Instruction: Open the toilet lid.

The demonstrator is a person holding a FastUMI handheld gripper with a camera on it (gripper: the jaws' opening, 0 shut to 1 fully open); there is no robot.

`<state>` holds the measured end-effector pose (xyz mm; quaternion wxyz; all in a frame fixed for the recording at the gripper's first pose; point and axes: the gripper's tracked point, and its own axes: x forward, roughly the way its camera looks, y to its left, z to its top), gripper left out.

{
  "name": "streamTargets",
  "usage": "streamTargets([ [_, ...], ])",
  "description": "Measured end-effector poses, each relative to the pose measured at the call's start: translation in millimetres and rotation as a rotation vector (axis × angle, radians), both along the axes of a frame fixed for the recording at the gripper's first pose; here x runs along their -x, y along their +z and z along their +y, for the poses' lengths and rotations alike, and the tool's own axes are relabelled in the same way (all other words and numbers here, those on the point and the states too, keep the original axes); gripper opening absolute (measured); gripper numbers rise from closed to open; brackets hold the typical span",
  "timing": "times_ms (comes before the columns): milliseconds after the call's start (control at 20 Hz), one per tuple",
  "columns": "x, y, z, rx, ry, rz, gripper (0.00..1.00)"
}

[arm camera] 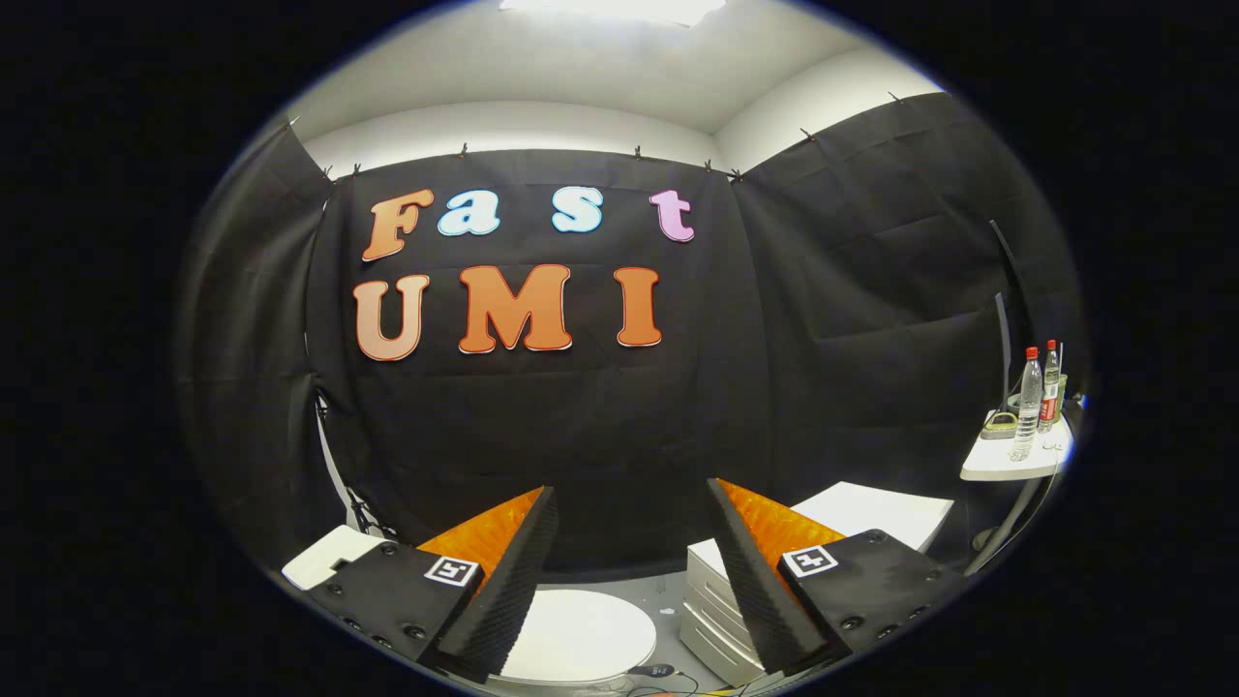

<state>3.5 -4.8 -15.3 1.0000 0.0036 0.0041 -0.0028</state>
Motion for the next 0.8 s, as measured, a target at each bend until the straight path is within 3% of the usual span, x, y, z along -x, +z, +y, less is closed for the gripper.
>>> streamTargets([
  [400,-13.8,-59.9,-8.3,-0.055,0.004,0.039,0.98],
  [800,-27.7,-171.3,-21.6,-0.205,-0.014,0.163,0.98],
])
